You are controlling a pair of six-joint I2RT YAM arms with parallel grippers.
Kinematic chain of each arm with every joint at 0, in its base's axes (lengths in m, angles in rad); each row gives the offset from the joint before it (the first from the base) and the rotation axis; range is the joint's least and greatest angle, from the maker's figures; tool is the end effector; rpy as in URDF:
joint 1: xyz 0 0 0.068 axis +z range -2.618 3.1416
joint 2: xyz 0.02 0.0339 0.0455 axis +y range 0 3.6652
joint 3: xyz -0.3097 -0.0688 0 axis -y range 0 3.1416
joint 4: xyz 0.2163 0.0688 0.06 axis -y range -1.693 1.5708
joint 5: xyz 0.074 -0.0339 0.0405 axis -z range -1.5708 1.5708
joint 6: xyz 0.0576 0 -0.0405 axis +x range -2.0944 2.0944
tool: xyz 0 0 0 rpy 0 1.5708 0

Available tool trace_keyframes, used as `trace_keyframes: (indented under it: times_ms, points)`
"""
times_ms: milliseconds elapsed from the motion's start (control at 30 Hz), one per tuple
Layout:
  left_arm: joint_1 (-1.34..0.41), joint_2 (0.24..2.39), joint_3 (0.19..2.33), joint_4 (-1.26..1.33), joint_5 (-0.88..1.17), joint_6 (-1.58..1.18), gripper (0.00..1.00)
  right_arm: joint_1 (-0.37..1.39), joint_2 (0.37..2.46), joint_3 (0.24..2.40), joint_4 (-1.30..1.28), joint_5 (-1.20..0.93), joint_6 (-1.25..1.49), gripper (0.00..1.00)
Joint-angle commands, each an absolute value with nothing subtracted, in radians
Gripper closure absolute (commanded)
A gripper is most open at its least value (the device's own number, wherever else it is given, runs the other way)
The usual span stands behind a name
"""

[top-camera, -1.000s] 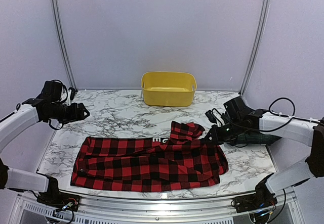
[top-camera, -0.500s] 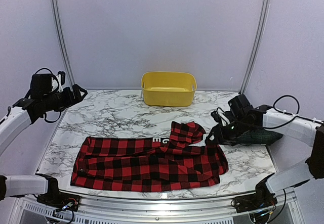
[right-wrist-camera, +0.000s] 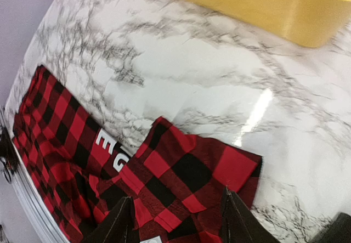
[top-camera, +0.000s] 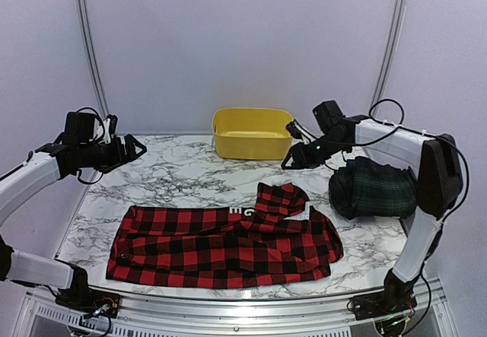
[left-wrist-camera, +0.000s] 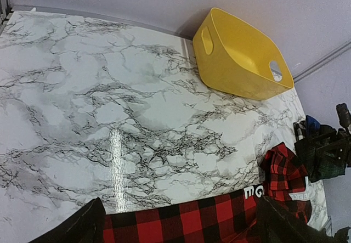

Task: Fold and stack the mixed laundry pile
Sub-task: Smooth out the rectangle-folded shirt at the center of the board.

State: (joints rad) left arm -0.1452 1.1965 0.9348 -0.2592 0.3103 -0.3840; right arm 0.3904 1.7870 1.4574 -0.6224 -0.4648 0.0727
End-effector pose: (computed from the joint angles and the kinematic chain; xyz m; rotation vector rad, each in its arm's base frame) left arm 0.2379 -0.0526 0.3396 -0.0619 2.1284 -0.6413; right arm 0.3446 0.1697 0.3005 -0.5914 2.4770 0.7713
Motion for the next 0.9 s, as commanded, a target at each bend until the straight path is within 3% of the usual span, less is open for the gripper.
trace_keyframes:
  times_ms: [0,300,733,867]
  points:
    - [-0.156,1.211,0.968,-0.256,0.321,-0.358,0.01,0.515,1.838,1.515,-0.765,-0.444,-0.101,0.51]
    - [-0.156,1.243,0.968,-0.259,0.351,-0.364,0.01,0.67,1.897,1.475,-0.766,-0.12,-0.191,0.49]
    - [-0.156,1.265,0.994,-0.262,0.363,-0.352,0.01,0.746,1.975,1.378,-0.697,0.076,-0.235,0.44]
    - [-0.156,1.263,0.994,-0.264,0.357,-0.348,0.01,0.747,1.987,1.402,-0.705,0.135,-0.211,0.55]
